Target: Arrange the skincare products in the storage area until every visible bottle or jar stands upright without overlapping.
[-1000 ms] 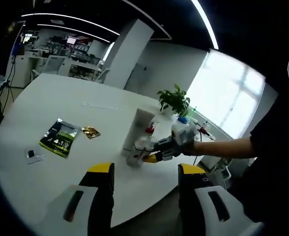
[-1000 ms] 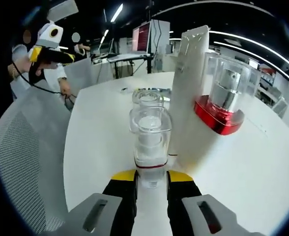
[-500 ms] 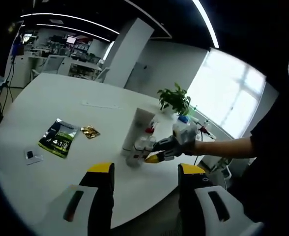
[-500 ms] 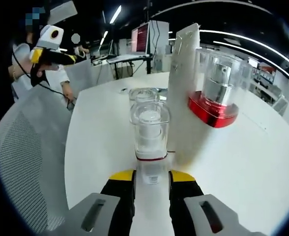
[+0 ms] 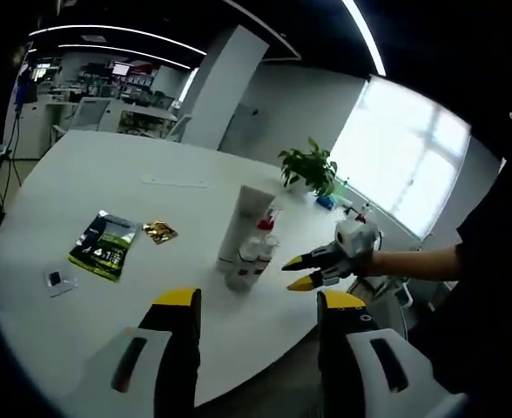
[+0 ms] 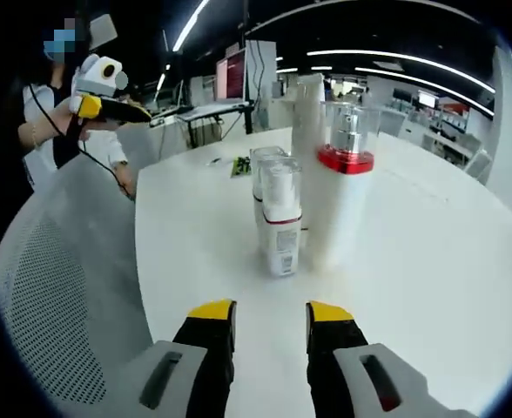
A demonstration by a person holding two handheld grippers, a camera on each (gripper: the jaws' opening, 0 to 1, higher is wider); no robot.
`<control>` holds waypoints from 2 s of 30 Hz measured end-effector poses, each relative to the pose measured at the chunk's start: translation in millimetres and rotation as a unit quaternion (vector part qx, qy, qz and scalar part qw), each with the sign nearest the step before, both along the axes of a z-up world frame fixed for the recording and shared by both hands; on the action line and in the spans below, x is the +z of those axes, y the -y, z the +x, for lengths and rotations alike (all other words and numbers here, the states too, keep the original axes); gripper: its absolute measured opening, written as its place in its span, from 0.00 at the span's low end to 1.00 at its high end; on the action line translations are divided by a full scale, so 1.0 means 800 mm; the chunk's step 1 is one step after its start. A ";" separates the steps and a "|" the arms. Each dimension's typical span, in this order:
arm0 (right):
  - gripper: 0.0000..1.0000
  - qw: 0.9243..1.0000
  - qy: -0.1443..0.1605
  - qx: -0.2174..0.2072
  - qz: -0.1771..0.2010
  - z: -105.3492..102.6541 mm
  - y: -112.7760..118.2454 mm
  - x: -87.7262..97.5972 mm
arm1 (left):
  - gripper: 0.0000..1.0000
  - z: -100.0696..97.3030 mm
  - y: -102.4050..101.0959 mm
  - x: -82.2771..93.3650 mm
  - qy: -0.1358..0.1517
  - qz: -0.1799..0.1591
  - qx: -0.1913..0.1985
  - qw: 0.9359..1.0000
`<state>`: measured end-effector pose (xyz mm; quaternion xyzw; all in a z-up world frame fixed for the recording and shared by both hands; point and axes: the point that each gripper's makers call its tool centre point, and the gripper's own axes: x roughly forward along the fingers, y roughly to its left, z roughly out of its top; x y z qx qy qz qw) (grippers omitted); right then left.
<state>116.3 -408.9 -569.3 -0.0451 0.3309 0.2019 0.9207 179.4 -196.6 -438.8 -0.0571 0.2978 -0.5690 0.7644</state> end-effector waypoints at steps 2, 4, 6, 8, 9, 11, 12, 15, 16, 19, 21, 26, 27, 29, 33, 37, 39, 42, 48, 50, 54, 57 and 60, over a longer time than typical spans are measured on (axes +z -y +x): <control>0.27 1.000 0.003 -0.012 0.004 -0.005 0.003 0.001 | 0.47 0.005 -0.005 -0.001 0.000 0.006 0.001 1.000; 0.27 1.000 0.009 -0.021 0.015 -0.012 -0.006 0.009 | 0.47 0.011 -0.009 -0.003 0.000 0.012 0.004 1.000; 0.27 0.999 0.017 -0.023 0.022 -0.015 -0.008 0.013 | 0.47 0.020 -0.016 -0.007 0.003 0.019 0.006 1.000; 0.27 0.999 0.023 -0.021 0.025 -0.020 -0.018 0.022 | 0.47 0.029 -0.019 -0.011 0.004 0.024 0.009 1.000; 0.27 0.999 0.027 -0.019 0.023 -0.021 -0.020 0.025 | 0.47 0.034 -0.020 -0.012 0.006 0.026 0.009 1.000; 0.27 0.999 0.034 -0.021 0.028 -0.023 -0.023 0.029 | 0.47 0.044 -0.020 -0.016 0.008 0.033 0.011 0.999; 0.26 0.998 0.041 -0.024 0.031 -0.023 -0.026 0.033 | 0.47 0.047 -0.020 -0.017 0.010 0.038 0.011 0.999; 0.23 0.997 0.061 -0.030 0.034 -0.021 -0.034 0.041 | 0.46 0.054 -0.018 -0.018 0.018 0.045 0.015 0.999; 0.22 0.997 0.066 -0.030 0.032 -0.020 -0.037 0.042 | 0.46 0.057 -0.019 -0.018 0.019 0.046 0.018 0.999; 0.21 0.997 0.064 -0.030 0.024 -0.019 -0.050 0.044 | 0.45 0.067 -0.021 -0.023 0.020 0.050 0.031 0.998; 0.19 0.997 0.067 -0.033 -0.002 -0.019 -0.054 0.047 | 0.45 0.076 -0.025 -0.036 0.022 0.065 0.039 0.997; 0.20 0.995 0.061 -0.064 -0.039 -0.029 -0.055 0.047 | 0.47 0.110 -0.027 -0.076 0.033 0.097 0.056 0.993; 0.21 0.995 0.061 -0.073 -0.040 -0.030 -0.054 0.046 | 0.47 0.117 -0.024 -0.081 0.033 0.102 0.062 0.992; 0.20 0.993 0.052 -0.095 -0.036 -0.032 -0.051 0.038 | 0.47 0.127 -0.025 -0.093 0.036 0.120 0.062 0.990; 0.22 0.990 0.053 -0.113 -0.066 -0.034 -0.041 0.035 | 0.46 0.144 -0.026 -0.103 0.050 0.138 0.066 0.987; 0.22 0.990 0.048 -0.118 -0.067 -0.035 -0.037 0.031 | 0.46 0.158 -0.040 -0.103 0.057 0.143 0.090 0.984; 0.22 0.990 0.048 -0.109 -0.072 -0.035 -0.042 0.032 | 0.46 0.167 -0.052 -0.107 0.053 0.144 0.104 0.983; 0.22 0.991 0.045 -0.105 -0.069 -0.036 -0.042 0.030 | 0.45 0.178 -0.079 -0.123 0.053 0.163 0.123 0.977; 0.22 0.991 0.036 -0.115 -0.056 -0.038 -0.040 0.023 | 0.43 0.203 -0.124 -0.143 0.041 0.191 0.170 0.966; 0.22 0.991 0.034 -0.115 -0.052 -0.039 -0.041 0.022 | 0.43 0.205 -0.123 -0.145 0.038 0.191 0.178 0.965; 0.22 0.991 0.028 -0.119 -0.045 -0.039 -0.037 0.018 | 0.43 0.218 -0.123 -0.148 0.041 0.200 0.182 0.962; 0.23 0.991 0.024 -0.121 -0.042 -0.040 -0.036 0.013 | 0.43 0.251 -0.133 -0.162 0.028 0.203 0.201 0.958; 0.23 0.992 0.016 -0.119 -0.042 -0.043 -0.039 0.010 | 0.42 0.252 -0.133 -0.165 0.027 0.209 0.207 0.956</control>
